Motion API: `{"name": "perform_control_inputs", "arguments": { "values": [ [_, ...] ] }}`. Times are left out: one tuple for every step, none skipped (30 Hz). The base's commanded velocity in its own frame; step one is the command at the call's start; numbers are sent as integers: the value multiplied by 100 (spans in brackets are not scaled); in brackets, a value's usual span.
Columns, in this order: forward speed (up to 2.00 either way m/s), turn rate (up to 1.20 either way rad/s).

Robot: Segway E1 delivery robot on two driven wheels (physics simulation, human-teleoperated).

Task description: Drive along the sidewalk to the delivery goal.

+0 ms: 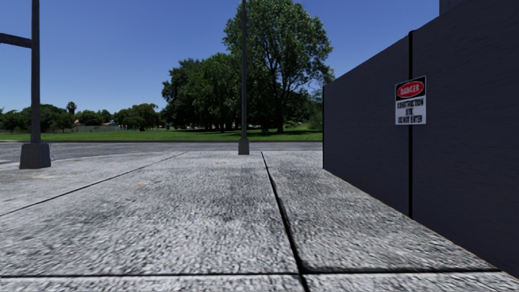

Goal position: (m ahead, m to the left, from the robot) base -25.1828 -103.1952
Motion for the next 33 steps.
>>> {"name": "perform_control_inputs", "arguments": {
  "values": [
    [163,0],
    [163,1],
    [163,1],
    [163,11],
    [163,20],
    [163,27],
    [163,80],
    [163,80],
    [163,105],
    [163,114],
    [163,84],
    [163,0],
    [163,0],
    [163,0],
    [163,0],
    [163,0],
    [163,0],
    [163,0],
    [163,0],
    [163,0],
    [162,0],
    [162,0],
    [162,0],
    [162,0],
    [162,0],
    [162,0],
    [162,0],
    [162,0],
    [162,0],
    [162,0],
    [162,0],
    [162,0],
    [162,0]
  ]
}}
